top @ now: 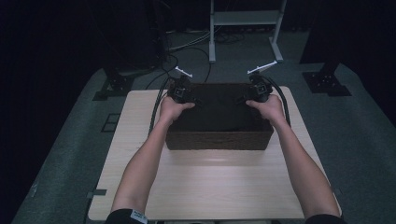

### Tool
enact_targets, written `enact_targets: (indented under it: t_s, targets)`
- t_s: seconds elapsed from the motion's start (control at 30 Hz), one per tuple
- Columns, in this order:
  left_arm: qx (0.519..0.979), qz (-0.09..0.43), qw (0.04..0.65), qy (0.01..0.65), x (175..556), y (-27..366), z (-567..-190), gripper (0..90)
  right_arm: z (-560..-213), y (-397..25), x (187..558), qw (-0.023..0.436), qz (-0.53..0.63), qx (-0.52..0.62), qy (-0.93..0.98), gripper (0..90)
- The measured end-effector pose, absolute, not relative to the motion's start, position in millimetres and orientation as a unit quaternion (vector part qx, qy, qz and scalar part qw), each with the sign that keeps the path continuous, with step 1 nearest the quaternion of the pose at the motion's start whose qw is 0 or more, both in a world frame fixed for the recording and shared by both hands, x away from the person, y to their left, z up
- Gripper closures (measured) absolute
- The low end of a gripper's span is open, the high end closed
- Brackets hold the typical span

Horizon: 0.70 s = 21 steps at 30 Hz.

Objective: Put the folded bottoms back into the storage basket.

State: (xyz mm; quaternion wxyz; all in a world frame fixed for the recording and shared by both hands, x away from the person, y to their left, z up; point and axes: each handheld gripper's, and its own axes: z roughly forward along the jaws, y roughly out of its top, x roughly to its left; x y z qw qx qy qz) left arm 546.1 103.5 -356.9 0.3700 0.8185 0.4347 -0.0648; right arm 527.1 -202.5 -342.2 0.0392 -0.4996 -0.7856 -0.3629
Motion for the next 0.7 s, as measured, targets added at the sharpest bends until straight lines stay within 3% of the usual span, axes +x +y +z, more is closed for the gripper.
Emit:
enact_targets:
  t_s: [0.7]
  targets:
    - [0.819,-0.062,0.355,0.447,548,106,-376,73.7,-358,-197,532,0.047,-0.347,-0.509,-0.786,75.9]
